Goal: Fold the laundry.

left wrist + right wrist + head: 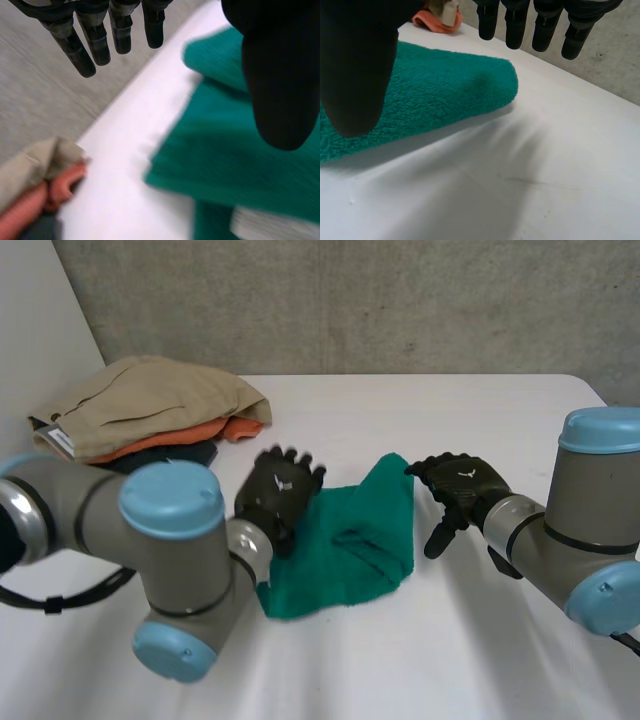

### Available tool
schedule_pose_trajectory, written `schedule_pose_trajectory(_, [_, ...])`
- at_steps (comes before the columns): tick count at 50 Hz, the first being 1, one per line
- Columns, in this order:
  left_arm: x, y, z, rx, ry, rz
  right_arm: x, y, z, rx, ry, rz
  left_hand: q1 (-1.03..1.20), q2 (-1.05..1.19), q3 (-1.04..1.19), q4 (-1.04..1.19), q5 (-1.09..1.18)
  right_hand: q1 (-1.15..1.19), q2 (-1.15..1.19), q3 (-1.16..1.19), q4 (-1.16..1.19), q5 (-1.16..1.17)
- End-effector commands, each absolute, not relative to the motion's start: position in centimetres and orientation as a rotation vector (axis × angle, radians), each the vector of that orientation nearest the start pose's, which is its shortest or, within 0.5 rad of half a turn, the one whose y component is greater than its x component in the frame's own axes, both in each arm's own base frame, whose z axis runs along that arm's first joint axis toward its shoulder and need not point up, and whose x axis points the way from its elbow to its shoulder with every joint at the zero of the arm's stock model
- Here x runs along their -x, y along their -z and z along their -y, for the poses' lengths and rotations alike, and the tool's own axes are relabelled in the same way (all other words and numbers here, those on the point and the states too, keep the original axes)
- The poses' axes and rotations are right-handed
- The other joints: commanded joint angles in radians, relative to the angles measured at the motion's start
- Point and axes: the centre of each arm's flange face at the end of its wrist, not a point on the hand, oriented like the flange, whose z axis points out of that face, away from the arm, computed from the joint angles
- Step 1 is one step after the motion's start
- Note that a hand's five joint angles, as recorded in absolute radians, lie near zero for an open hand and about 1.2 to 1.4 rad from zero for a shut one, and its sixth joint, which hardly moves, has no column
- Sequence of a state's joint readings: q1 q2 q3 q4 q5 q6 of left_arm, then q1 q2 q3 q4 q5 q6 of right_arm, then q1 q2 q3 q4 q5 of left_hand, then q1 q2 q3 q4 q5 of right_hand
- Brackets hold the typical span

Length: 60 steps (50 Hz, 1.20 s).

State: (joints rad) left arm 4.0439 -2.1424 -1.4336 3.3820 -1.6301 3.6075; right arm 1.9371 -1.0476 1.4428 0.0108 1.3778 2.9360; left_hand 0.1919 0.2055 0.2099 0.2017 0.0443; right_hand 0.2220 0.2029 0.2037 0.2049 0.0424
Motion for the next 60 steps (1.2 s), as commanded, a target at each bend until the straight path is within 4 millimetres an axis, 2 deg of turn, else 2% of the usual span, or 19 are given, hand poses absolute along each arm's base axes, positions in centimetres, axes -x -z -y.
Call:
schedule_pose_trajectory(1, [35.8, -19.6, 24.7, -1.253, 2.246, -2.14, -26.9, -17.0, 29.3, 0.782, 1.58, -2.284, 0.022, 0.008, 0.004, 0.012, -0.005, -0.048, -0.028, -0.029, -0.03, -0.042])
schedule_pose_trajectory(4, [37.0, -19.7, 24.4, -1.307, 2.284, -2.248, -26.8, -17.1, 29.2, 0.772, 1.578, -2.283, 0.03, 0.017, 0.012, 0.02, 0.003, -0.048, -0.028, -0.029, -0.03, -0.042])
schedule_pose_trajectory(9, [38.3, -17.7, 24.0, -1.348, 2.135, -2.522, -26.7, -17.0, 29.1, 0.768, 1.57, -2.292, 0.092, 0.078, 0.074, 0.082, 0.065, -0.048, -0.028, -0.029, -0.03, -0.042])
schedule_pose_trajectory(12, [38.8, -16.1, 24.2, -1.346, 2.045, -2.597, -26.6, -16.8, 29.0, 0.767, 1.565, -2.297, 0.162, 0.148, 0.144, 0.152, 0.135, -0.048, -0.028, -0.029, -0.03, -0.042])
schedule_pose_trajectory(18, [39.2, -15.1, 25.4, -1.325, 2.036, -2.581, -26.3, -16.7, 29.1, 0.758, 1.561, -2.309, 0.318, 0.304, 0.3, 0.308, 0.291, -0.048, -0.028, -0.029, -0.03, -0.042])
schedule_pose_trajectory(24, [39.5, -14.4, 26.5, -1.295, 2.082, -2.547, -26.1, -16.5, 29.1, 0.758, 1.555, -2.318, 0.576, 0.562, 0.558, 0.566, 0.549, -0.048, -0.028, -0.029, -0.03, -0.042])
schedule_pose_trajectory(41, [39.7, -13.1, 25.9, -1.3, 2.054, -2.579, -26.1, -16.4, 29.1, 0.764, 1.558, -2.322, 0.547, 0.533, 0.529, 0.537, 0.52, -0.048, -0.028, -0.029, -0.03, -0.042])
schedule_pose_trajectory(44, [39.8, -13.0, 25.6, -1.312, 2.044, -2.581, -26.1, -16.6, 29.1, 0.77, 1.565, -2.318, 0.828, 0.814, 0.81, 0.818, 0.801, -0.048, -0.028, -0.029, -0.03, -0.042])
schedule_pose_trajectory(45, [39.8, -13.0, 25.4, -1.314, 2.043, -2.575, -26.2, -16.5, 29.1, 0.773, 1.565, -2.317, 1.111, 1.097, 1.093, 1.101, 1.084, -0.048, -0.028, -0.029, -0.03, -0.042])
schedule_pose_trajectory(46, [39.8, -13.0, 25.2, -1.315, 2.038, -2.574, -26.2, -16.6, 29.1, 0.775, 1.568, -2.315, 1.203, 1.19, 1.185, 1.194, 1.176, -0.048, -0.028, -0.029, -0.03, -0.042])
schedule_pose_trajectory(49, [39.6, -13.7, 24.7, -1.286, 2.025, -2.553, -26.3, -16.9, 29.2, 0.785, 1.58, -2.306, 1.204, 1.191, 1.186, 1.195, 1.177, -0.048, -0.028, -0.029, -0.03, -0.042])
schedule_pose_trajectory(53, [38.1, -15.5, 24.2, -1.174, 2.004, -2.486, -26.6, -18.0, 29.4, 0.807, 1.614, -2.278, 1.204, 1.191, 1.186, 1.195, 1.177, -0.048, -0.028, -0.029, -0.03, -0.042])
schedule_pose_trajectory(54, [37.3, -16.8, 23.9, -1.126, 2.01, -2.443, -26.9, -18.4, 29.3, 0.819, 1.622, -2.265, 1.204, 1.191, 1.186, 1.195, 1.177, -0.048, -0.028, -0.029, -0.03, -0.042])
schedule_pose_trajectory(60, [34.2, -18.3, 22.1, -1.022, 1.951, -2.337, -28.4, -20.0, 28.7, 0.867, 1.62, -2.217, 1.204, 1.191, 1.186, 1.195, 1.177, -0.048, -0.028, -0.029, -0.03, -0.042])
